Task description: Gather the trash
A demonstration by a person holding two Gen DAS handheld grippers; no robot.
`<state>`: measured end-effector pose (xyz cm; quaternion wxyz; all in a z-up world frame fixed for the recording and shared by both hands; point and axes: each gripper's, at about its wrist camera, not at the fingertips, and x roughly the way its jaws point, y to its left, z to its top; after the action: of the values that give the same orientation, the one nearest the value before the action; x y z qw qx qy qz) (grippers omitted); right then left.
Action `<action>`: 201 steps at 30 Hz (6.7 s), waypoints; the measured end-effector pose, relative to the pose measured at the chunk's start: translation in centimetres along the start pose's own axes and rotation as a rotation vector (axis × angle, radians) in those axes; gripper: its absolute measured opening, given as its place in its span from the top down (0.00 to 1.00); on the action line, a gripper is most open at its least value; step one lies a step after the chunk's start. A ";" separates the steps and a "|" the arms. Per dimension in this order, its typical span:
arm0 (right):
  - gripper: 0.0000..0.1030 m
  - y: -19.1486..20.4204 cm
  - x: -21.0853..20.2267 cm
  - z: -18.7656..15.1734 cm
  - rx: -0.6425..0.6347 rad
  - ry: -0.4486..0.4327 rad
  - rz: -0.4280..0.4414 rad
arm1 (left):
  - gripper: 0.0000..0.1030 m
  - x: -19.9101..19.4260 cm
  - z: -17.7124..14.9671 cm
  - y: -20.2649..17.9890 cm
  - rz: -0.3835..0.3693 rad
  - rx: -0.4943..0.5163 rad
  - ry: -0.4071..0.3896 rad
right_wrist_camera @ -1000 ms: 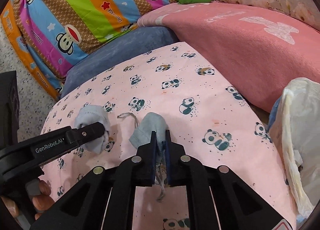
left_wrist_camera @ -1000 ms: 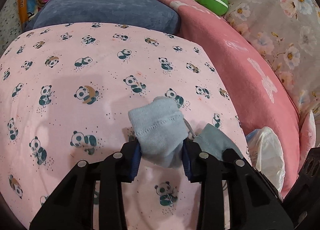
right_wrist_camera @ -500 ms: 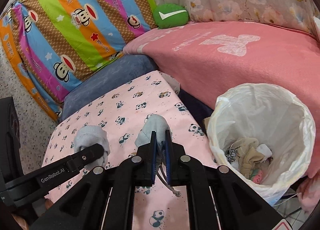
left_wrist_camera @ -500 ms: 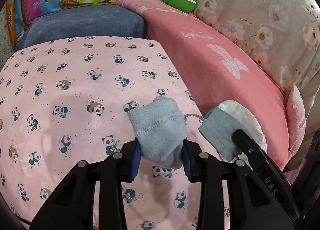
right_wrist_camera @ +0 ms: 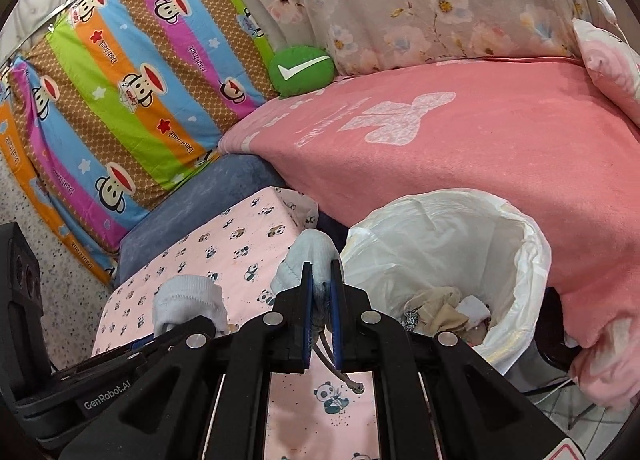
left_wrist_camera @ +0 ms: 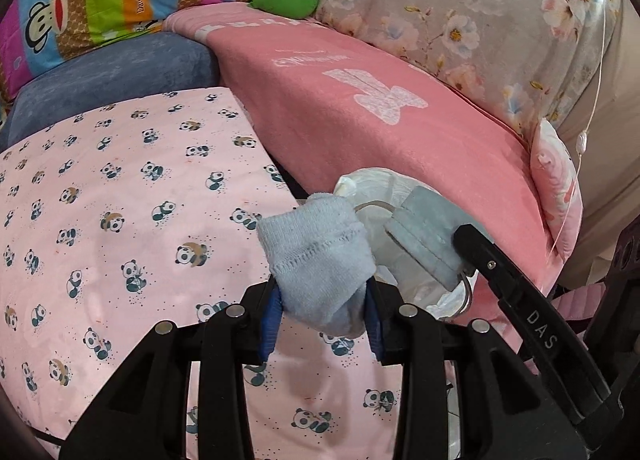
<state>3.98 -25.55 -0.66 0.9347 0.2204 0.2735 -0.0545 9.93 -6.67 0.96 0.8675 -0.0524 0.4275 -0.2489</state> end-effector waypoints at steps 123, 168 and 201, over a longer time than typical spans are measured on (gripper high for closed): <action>0.06 -1.4 -4.2 -6.4 -0.210 0.074 -0.355 | 0.08 0.1 -6.7 -0.6 0.322 0.092 -0.066; 0.06 -2.1 -4.4 -7.2 -0.211 0.083 -0.380 | 0.08 -0.2 -7.5 -1.4 0.370 0.094 -0.063; 0.06 -2.3 -4.9 -7.2 -0.203 0.081 -0.380 | 0.08 -0.5 -7.7 -2.5 0.364 0.122 -0.073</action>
<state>-4.18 -24.55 -4.35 0.9132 0.0719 0.3517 -0.1929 2.80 -7.69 -2.74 0.9147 0.0695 0.3822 -0.1112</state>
